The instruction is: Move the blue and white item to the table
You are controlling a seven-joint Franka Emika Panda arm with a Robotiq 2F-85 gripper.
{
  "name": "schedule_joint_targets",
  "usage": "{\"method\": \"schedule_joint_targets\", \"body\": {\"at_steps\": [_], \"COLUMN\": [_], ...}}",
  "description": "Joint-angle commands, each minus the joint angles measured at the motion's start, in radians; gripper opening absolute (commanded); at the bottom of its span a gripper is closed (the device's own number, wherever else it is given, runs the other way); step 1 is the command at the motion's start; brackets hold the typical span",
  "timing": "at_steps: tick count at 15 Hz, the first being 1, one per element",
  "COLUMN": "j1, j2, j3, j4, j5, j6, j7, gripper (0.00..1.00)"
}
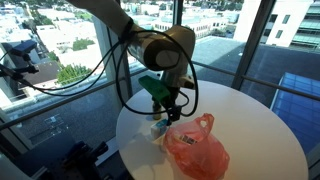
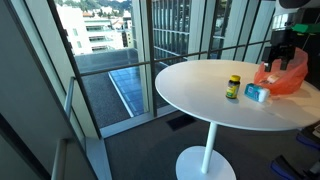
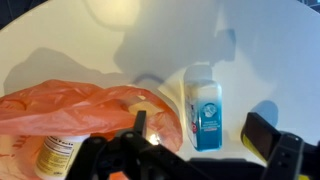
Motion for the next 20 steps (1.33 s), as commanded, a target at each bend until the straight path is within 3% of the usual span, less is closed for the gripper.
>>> {"method": "schedule_joint_targets", "body": {"at_steps": [1, 8, 12, 15, 20], "j1": [-0.005, 0.001, 0.001, 0.001, 0.000], "j2": [-0.097, -0.271, -0.343, -0.376, -0.357], "j3": [-0.017, -0.022, -0.011, -0.004, -0.013], "j4": [-0.018, -0.019, 0.008, 0.015, 0.000], "j5": [0.002, -0.041, -0.066, -0.075, -0.054], "j6": [-0.062, -0.123, -0.215, -0.258, -0.225], "j7": [0.029, 0.101, 0.130, 0.149, 0.115], "gripper": [1.00, 1.00, 1.00, 1.00, 1.00]}}
